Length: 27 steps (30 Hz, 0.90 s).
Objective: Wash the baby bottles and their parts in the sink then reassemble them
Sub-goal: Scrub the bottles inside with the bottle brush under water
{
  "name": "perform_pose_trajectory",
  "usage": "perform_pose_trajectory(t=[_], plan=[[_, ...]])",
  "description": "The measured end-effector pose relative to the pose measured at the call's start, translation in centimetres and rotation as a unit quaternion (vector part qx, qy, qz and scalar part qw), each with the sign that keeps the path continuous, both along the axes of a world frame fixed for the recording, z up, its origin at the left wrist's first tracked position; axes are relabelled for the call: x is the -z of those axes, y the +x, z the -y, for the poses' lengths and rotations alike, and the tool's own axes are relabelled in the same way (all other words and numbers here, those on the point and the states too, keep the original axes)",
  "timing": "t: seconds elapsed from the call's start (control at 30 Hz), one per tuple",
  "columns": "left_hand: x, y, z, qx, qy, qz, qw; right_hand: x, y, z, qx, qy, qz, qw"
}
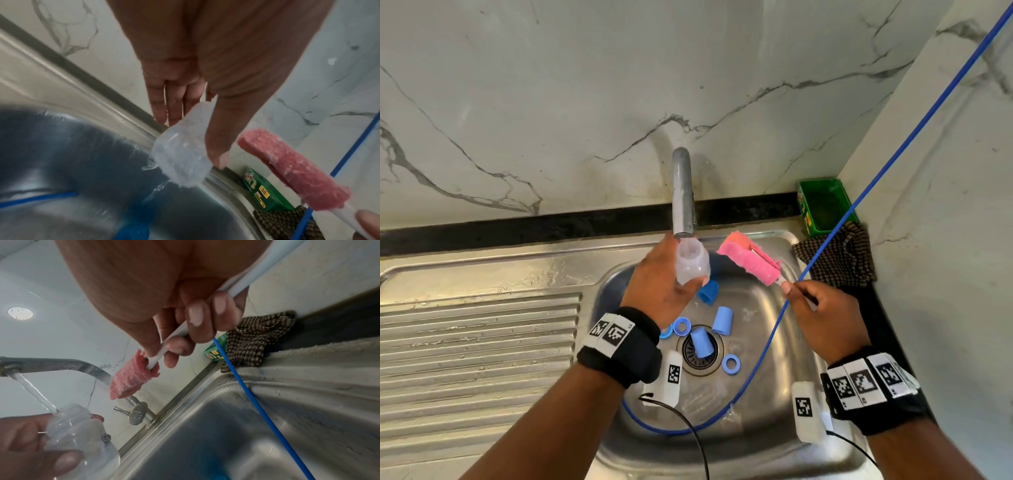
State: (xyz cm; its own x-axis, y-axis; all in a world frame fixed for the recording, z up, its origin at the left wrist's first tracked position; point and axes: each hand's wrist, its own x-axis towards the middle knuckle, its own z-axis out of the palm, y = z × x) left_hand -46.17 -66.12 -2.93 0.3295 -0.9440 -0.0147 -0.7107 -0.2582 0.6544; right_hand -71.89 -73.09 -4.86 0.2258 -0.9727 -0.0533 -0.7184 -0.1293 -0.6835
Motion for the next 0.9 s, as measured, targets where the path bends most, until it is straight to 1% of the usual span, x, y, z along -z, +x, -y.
perform_pose_trajectory(t=[0.07, 0.1, 0.2, 0.23, 0.33, 0.37, 0.4, 0.43, 0.47, 0.5, 0.53, 0.57, 0.6, 0.63, 0.67, 0.7, 0.73, 0.77, 0.83, 0.9], plan=[[0.1, -0.1, 0.2, 0.012, 0.057, 0.013, 0.998, 0.1, -0.1, 0.0, -0.001, 0.000, -0.003, 1.000], [0.1, -0.2, 0.1, 0.005, 0.052, 0.011, 0.999, 0.1, -0.1, -0.1, -0.002, 0.001, -0.004, 1.000], [-0.1, -0.2, -0.1, -0.033, -0.026, -0.027, 0.999, 0.1, -0.3, 0.0, 0.003, 0.000, -0.001, 1.000], [-0.1, -0.1, -0.1, -0.032, -0.026, -0.028, 0.999, 0.2, -0.4, 0.0, 0.003, -0.001, -0.002, 1.000], [0.4, 0.1, -0.1, 0.002, 0.025, -0.015, 1.000, 0.0, -0.5, 0.1, 0.005, 0.004, -0.006, 1.000], [0.7, 0.2, -0.2, 0.004, 0.014, -0.024, 1.000, 0.0, -0.5, 0.2, 0.007, 0.006, -0.005, 1.000], [0.7, 0.2, -0.3, -0.006, -0.008, -0.054, 0.998, -0.1, -0.5, 0.3, 0.008, 0.006, -0.002, 1.000], [0.5, 0.2, -0.4, -0.026, -0.035, -0.114, 0.993, -0.1, -0.5, 0.3, 0.009, 0.005, 0.001, 1.000], [0.3, 0.2, -0.4, -0.045, -0.064, -0.192, 0.978, 0.0, -0.5, 0.4, 0.009, 0.004, 0.002, 1.000], [0.0, 0.2, -0.4, -0.059, -0.082, -0.276, 0.956, 0.1, -0.5, 0.5, 0.010, 0.003, 0.002, 1.000], [-0.5, 0.0, -0.3, -0.071, -0.084, -0.363, 0.925, 0.2, -0.6, 0.5, 0.011, 0.004, 0.001, 1.000], [-0.9, -0.2, -0.2, -0.091, -0.076, -0.461, 0.880, 0.3, -0.7, 0.6, 0.013, 0.004, 0.000, 1.000], [-1.2, -0.5, -0.2, -0.121, -0.056, -0.573, 0.809, 0.4, -0.7, 0.7, 0.014, 0.006, 0.002, 1.000], [-1.4, -0.7, -0.1, -0.154, -0.034, -0.671, 0.724, 0.4, -0.8, 0.7, 0.015, 0.007, 0.003, 1.000], [-1.5, -0.9, -0.2, -0.184, -0.019, -0.732, 0.656, 0.3, -0.8, 0.7, 0.015, 0.008, 0.004, 1.000], [-1.4, -1.0, -0.3, -0.203, -0.008, -0.762, 0.615, 0.3, -0.8, 0.7, 0.015, 0.008, 0.005, 1.000], [-1.3, -1.1, -0.4, -0.212, -0.002, -0.778, 0.591, 0.2, -0.7, 0.7, 0.014, 0.009, 0.007, 1.000], [-0.9, -1.2, -0.6, -0.215, -0.001, -0.789, 0.576, 0.2, -0.7, 0.7, 0.013, 0.010, 0.008, 1.000], [-0.3, -1.3, -0.8, -0.224, 0.005, -0.804, 0.551, 0.1, -0.8, 0.7, 0.014, 0.012, 0.007, 1.000], [0.3, -1.5, -1.0, -0.228, 0.018, -0.813, 0.536, 0.2, -1.0, 0.7, 0.014, 0.009, 0.002, 1.000]])
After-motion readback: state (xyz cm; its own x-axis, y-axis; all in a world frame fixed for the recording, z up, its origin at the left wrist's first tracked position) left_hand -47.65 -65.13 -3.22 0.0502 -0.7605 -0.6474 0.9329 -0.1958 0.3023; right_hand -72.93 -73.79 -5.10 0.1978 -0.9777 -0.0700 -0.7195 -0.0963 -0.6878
